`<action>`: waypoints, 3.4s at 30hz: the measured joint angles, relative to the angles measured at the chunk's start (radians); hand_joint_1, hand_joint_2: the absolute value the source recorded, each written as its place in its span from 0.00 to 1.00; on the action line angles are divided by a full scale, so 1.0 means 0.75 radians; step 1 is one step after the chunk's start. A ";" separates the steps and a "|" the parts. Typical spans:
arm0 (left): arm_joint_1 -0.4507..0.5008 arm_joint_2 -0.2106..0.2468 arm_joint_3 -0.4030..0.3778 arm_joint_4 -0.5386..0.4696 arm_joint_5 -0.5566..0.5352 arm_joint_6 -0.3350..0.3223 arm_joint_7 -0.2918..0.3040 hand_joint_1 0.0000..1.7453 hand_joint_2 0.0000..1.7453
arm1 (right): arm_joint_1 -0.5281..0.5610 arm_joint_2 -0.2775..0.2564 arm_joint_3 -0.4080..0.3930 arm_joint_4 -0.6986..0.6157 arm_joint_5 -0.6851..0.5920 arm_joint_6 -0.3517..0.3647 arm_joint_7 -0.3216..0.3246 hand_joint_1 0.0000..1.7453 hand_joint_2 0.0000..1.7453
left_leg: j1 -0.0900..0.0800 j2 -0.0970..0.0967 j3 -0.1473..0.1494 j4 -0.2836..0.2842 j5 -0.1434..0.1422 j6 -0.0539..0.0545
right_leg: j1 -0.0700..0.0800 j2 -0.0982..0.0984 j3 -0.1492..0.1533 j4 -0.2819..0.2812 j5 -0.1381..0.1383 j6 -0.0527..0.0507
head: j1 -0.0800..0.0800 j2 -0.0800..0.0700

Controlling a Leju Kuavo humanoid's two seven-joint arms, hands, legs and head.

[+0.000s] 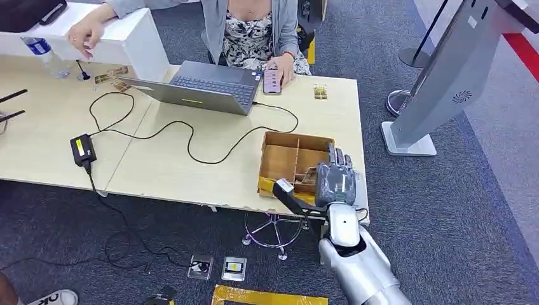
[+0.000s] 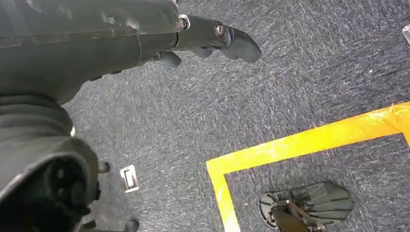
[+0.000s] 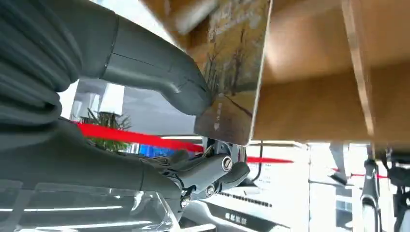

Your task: Pass the card to the sensor for recognition and then transmit it.

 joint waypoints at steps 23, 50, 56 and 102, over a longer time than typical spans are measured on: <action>-0.026 -0.009 -0.007 0.000 -0.032 -0.010 0.004 0.00 0.00 | -0.249 -0.025 -0.076 -0.212 0.070 0.039 -0.013 1.00 1.00 | 0.000 0.000 0.000 0.000 0.000 0.000 | 0.000 0.000 0.000 0.000 0.000 0.000 | 0.000 0.000; -0.042 -0.014 -0.029 0.000 -0.022 -0.013 0.019 0.00 0.00 | -0.433 0.096 -0.109 0.271 0.084 -0.207 -0.014 0.00 0.00 | 0.000 0.000 -0.001 0.000 0.000 0.000 | 0.000 0.000 -0.001 0.001 0.000 0.000 | 0.000 0.000; -0.043 -0.017 -0.029 0.000 -0.022 -0.014 0.029 0.00 0.00 | -0.433 0.097 -0.109 0.305 0.098 -0.256 -0.016 0.00 0.00 | 0.000 0.000 -0.001 0.000 0.000 0.000 | 0.000 0.000 -0.001 0.001 0.000 0.000 | 0.000 0.000; 0.108 0.022 0.106 0.001 0.457 0.052 -0.019 0.00 0.00 | 0.362 -0.843 -1.139 0.683 -1.063 -0.041 -0.278 0.00 0.00 | 0.000 -0.002 0.002 0.002 -0.011 0.006 | 0.000 -0.005 0.006 -0.007 -0.007 0.002 | -0.002 0.000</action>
